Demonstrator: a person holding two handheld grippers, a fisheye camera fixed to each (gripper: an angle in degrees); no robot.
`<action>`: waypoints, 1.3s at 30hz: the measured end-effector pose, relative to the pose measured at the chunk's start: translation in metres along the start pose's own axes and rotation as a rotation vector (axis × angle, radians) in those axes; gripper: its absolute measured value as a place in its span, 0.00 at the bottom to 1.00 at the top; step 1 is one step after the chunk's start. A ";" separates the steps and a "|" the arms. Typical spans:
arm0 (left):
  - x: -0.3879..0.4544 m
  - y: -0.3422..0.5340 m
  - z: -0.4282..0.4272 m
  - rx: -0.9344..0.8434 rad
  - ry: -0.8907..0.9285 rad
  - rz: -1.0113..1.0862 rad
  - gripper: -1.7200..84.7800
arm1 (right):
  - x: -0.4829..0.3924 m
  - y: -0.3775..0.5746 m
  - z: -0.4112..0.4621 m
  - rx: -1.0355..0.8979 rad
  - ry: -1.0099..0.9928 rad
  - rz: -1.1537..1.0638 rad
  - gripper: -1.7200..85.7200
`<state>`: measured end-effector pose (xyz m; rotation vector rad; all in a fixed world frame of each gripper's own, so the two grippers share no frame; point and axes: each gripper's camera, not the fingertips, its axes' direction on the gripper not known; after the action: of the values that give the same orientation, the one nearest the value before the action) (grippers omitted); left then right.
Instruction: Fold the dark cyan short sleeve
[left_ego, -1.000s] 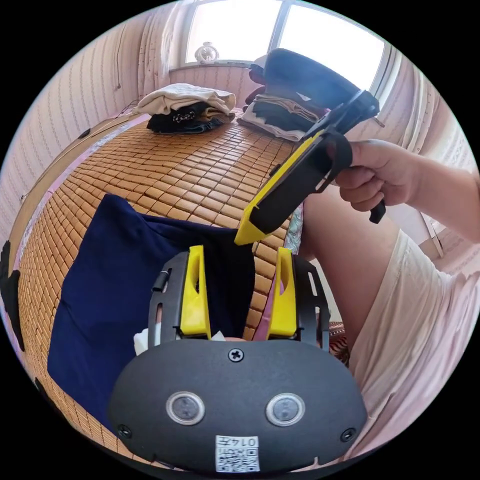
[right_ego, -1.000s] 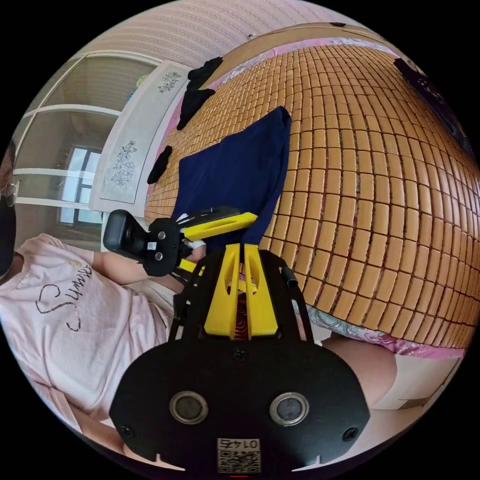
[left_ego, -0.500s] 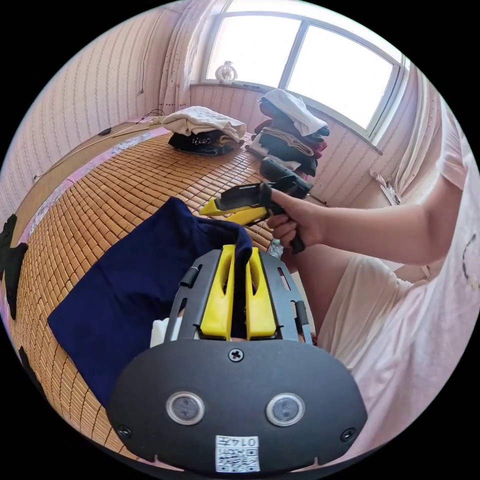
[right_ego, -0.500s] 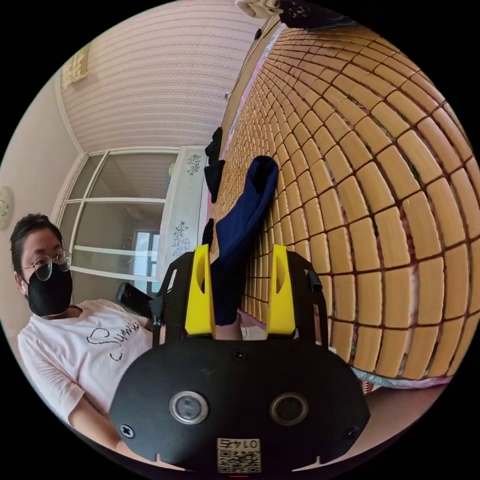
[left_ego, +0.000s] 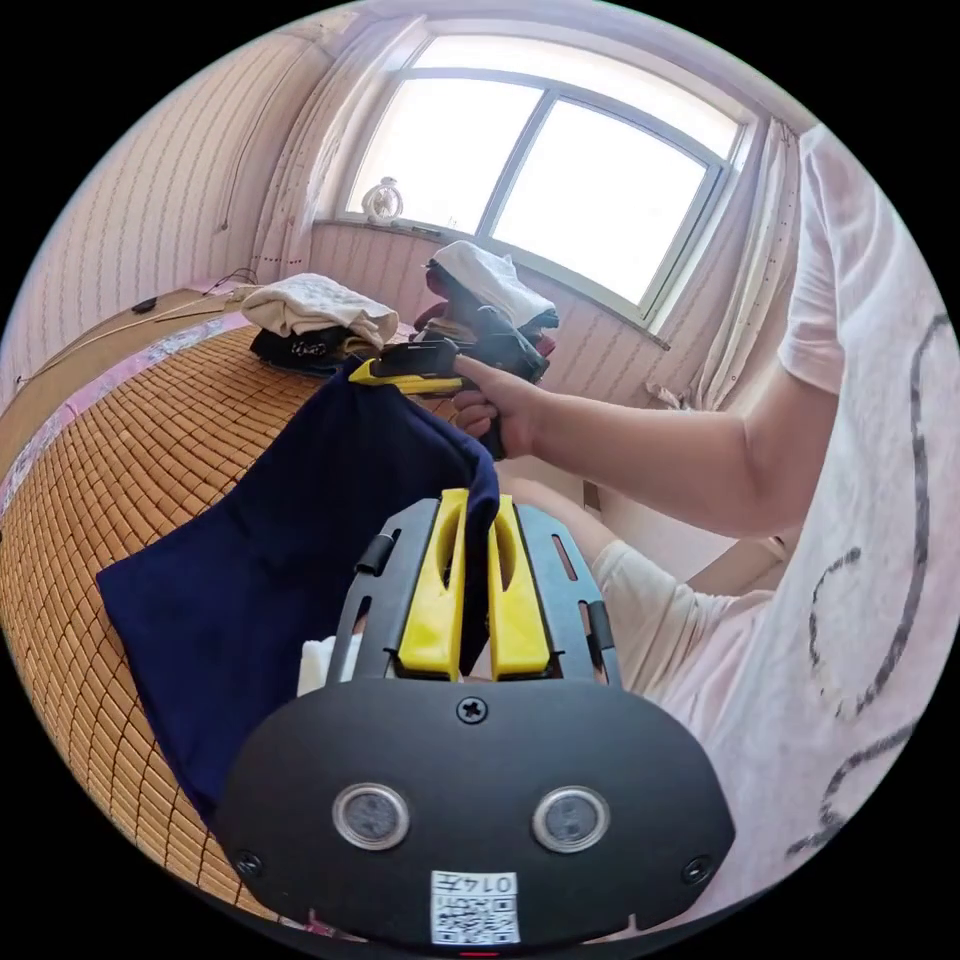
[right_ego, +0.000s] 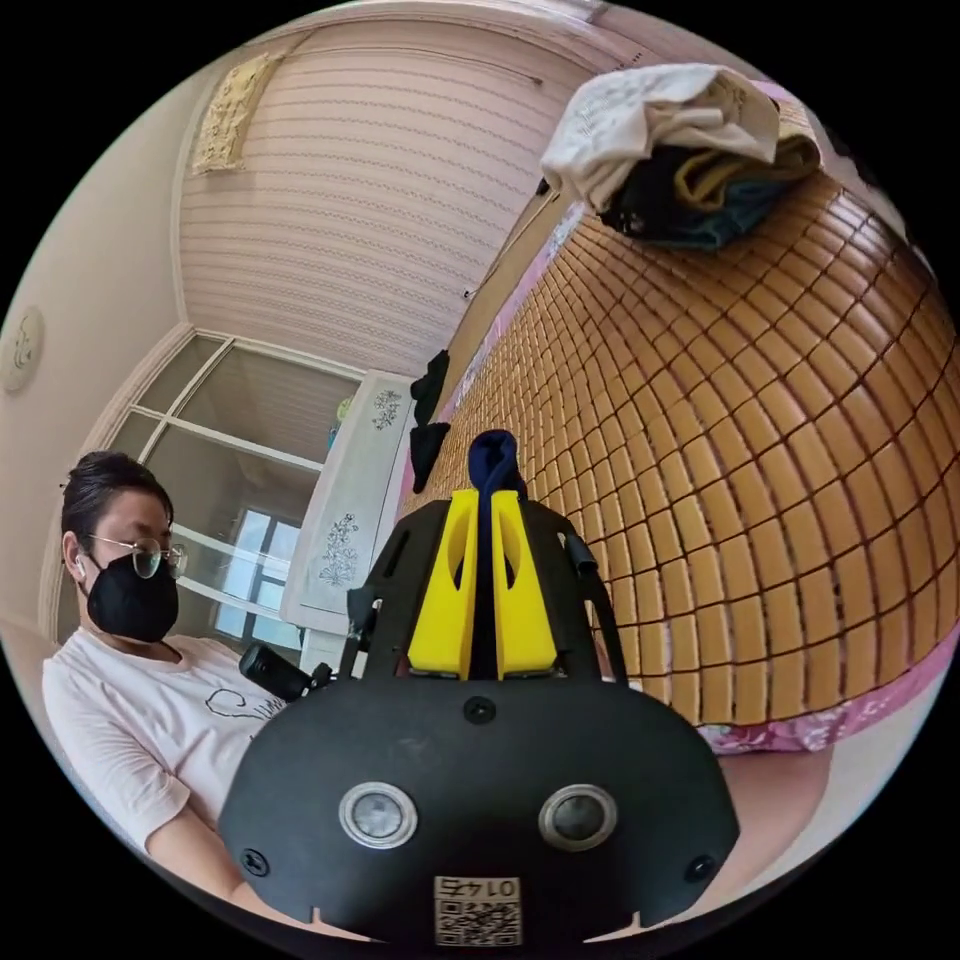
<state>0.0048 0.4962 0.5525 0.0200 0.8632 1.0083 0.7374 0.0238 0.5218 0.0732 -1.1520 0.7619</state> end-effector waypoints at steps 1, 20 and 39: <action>-0.006 -0.007 -0.004 0.027 0.000 -0.024 0.04 | -0.017 -0.004 -0.012 0.005 0.072 -0.033 0.03; -0.232 0.111 -0.062 -0.128 -0.275 -0.857 0.08 | -0.157 -0.016 0.241 -0.436 0.501 -0.398 0.10; -0.248 0.057 -0.037 -0.209 -0.389 -0.724 0.12 | -0.201 0.046 0.301 -0.783 0.708 -0.855 0.08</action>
<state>-0.1205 0.3303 0.7042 -0.2514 0.3492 0.3825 0.4339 -0.1710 0.4685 -0.3234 -0.5643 -0.4356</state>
